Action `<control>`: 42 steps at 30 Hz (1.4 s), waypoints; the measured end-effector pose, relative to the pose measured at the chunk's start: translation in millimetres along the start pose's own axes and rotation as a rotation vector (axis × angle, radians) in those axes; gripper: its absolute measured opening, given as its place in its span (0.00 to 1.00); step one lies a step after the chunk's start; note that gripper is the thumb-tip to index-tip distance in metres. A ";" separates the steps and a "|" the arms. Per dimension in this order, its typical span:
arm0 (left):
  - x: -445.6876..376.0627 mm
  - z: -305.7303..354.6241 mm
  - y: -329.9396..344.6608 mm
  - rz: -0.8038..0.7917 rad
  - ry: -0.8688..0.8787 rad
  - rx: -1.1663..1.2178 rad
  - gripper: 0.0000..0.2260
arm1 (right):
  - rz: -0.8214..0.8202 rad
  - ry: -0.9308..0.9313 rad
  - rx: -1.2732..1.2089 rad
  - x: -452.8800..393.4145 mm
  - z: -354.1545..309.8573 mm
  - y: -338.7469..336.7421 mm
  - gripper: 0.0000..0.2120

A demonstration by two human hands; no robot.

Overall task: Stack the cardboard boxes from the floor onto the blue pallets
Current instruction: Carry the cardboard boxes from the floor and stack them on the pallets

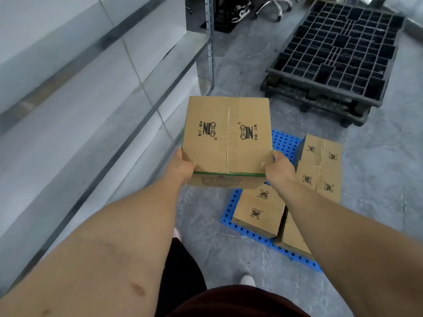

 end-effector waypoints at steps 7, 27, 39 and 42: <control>-90.5 35.5 -35.8 -0.117 0.074 -0.105 0.29 | 0.104 0.104 -0.032 -32.3 -46.4 38.1 0.18; -258.4 164.6 66.0 -0.474 0.340 -0.396 0.25 | 0.392 0.510 -0.327 -120.9 -41.7 65.3 0.20; -324.8 238.1 214.6 -0.668 0.434 -0.705 0.26 | 0.524 0.873 -0.460 -202.1 9.3 56.9 0.13; -326.0 242.0 248.0 -0.728 0.482 -0.765 0.24 | 0.565 0.947 -0.514 -203.3 23.9 56.8 0.12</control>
Point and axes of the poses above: each hand's wrist, its own x-axis away from the middle knuckle, its own y-axis out of the palm, z = x × y, the point moved 6 cm from there along -x, towards the middle knuckle, and after that the axes turned 3 degrees about z, right-handed, at the moved point
